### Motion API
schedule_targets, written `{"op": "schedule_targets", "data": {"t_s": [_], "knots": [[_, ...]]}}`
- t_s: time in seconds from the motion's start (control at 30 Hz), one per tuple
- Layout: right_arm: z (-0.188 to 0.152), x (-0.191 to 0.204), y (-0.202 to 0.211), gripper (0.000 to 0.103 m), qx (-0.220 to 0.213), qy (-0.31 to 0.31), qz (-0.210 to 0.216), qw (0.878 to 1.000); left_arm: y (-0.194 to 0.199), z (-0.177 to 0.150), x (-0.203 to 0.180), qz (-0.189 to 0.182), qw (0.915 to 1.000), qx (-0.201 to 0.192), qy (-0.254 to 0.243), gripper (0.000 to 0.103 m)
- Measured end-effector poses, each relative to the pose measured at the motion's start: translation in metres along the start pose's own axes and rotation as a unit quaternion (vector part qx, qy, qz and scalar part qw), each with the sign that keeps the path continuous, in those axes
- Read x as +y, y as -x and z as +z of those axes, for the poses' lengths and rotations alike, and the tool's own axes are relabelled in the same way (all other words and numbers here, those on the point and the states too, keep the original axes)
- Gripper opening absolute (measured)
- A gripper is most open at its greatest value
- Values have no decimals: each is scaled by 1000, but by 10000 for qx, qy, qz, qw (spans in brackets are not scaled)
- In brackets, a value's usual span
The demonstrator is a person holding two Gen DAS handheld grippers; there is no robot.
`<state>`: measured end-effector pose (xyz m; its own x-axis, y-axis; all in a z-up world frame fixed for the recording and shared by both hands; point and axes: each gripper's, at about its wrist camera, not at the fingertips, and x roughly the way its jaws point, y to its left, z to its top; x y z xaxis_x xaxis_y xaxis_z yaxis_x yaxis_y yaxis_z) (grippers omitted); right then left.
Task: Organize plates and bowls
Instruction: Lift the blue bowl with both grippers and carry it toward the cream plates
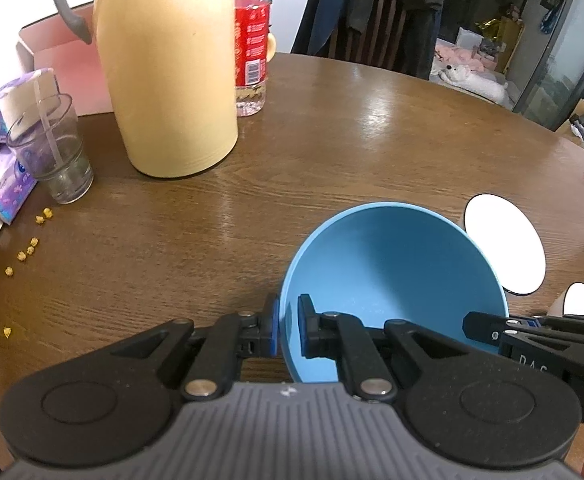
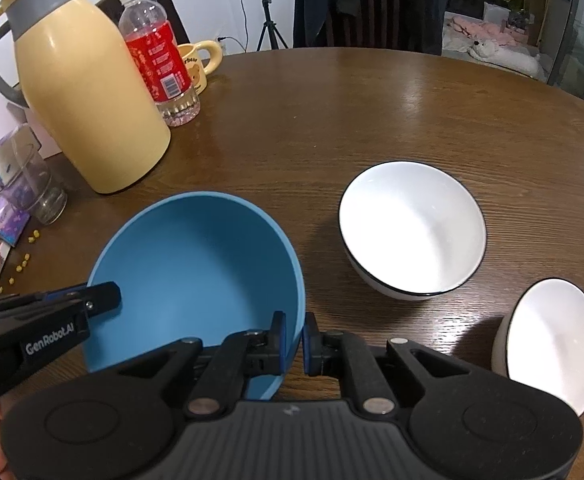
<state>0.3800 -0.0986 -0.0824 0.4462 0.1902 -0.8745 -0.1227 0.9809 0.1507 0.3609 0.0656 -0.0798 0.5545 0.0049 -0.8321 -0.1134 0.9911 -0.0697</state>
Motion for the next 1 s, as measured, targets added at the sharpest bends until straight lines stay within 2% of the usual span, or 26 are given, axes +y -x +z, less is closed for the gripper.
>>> {"op": "schedule_targets", "data": {"t_s": [0.53, 1.0], "knots": [[-15, -22, 40, 8, -296, -271, -186, 9990, 26, -5, -29, -248, 9988, -220, -365, 10], [-37, -41, 72, 8, -462, -505, -365, 9970, 50, -21, -56, -452, 9958, -303, -739, 10]]}}
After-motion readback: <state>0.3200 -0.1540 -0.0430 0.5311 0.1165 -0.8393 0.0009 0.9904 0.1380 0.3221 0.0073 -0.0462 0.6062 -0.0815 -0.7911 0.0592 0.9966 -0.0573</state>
